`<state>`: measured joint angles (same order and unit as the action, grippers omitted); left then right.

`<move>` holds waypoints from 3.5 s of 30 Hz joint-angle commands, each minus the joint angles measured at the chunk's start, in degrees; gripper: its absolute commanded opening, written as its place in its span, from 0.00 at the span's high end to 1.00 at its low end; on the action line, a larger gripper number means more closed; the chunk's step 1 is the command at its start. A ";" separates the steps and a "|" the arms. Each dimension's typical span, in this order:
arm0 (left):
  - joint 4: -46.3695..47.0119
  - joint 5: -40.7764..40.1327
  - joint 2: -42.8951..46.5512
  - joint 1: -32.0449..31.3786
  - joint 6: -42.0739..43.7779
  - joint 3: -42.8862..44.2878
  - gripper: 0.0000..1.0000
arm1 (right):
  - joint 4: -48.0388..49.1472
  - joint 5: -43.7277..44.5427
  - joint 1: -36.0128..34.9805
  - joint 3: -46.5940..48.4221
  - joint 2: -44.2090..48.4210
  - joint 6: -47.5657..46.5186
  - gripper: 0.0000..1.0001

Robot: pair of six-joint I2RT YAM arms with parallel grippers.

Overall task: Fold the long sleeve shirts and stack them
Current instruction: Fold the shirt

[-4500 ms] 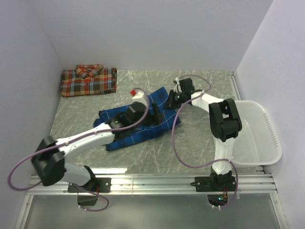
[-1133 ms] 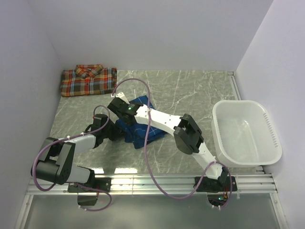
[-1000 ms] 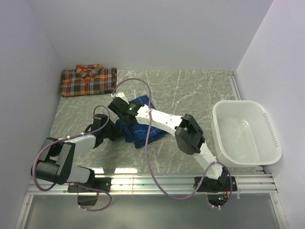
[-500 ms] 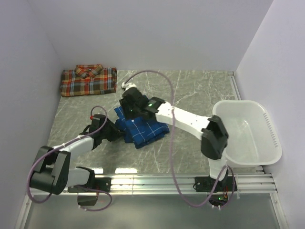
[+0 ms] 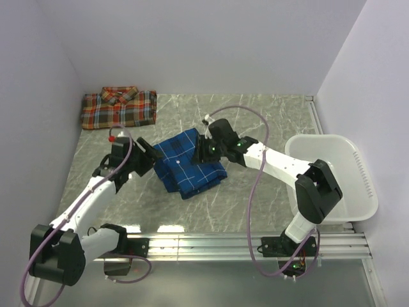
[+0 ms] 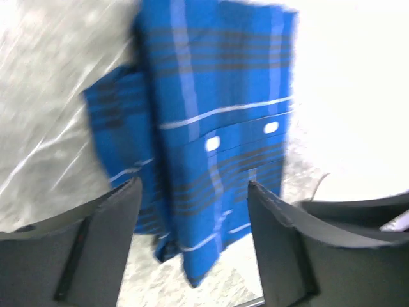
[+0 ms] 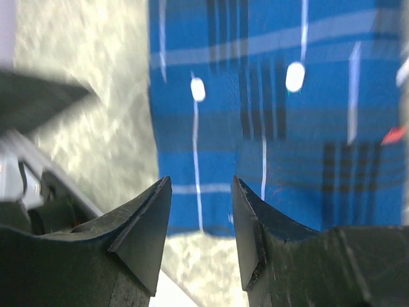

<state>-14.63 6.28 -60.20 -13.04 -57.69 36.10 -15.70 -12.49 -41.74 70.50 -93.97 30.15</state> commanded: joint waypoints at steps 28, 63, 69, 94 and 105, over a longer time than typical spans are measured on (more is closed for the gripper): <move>8.58 -3.37 -42.55 1.35 3.98 24.97 0.58 | 6.73 -32.07 -3.79 -0.89 -18.45 0.61 0.60; 9.45 14.01 -22.85 -9.04 1.70 -5.50 0.52 | 10.62 -32.60 17.30 -16.36 -14.66 0.71 0.60; 5.50 14.46 -18.82 -8.76 3.55 -1.49 0.48 | 6.48 -30.58 17.30 -12.67 -7.20 -1.68 0.60; 24.48 6.99 -31.56 -2.52 -3.48 -0.58 0.35 | 42.67 -29.08 15.53 -6.42 -29.87 18.01 0.58; 15.34 3.30 -23.81 -1.82 0.73 11.44 0.34 | 38.29 -29.96 16.69 0.50 -20.90 16.60 0.58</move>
<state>3.49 13.52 -85.71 -15.25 -60.14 40.71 23.14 -43.92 -25.69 65.56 -118.65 48.05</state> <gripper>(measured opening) 0.668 0.424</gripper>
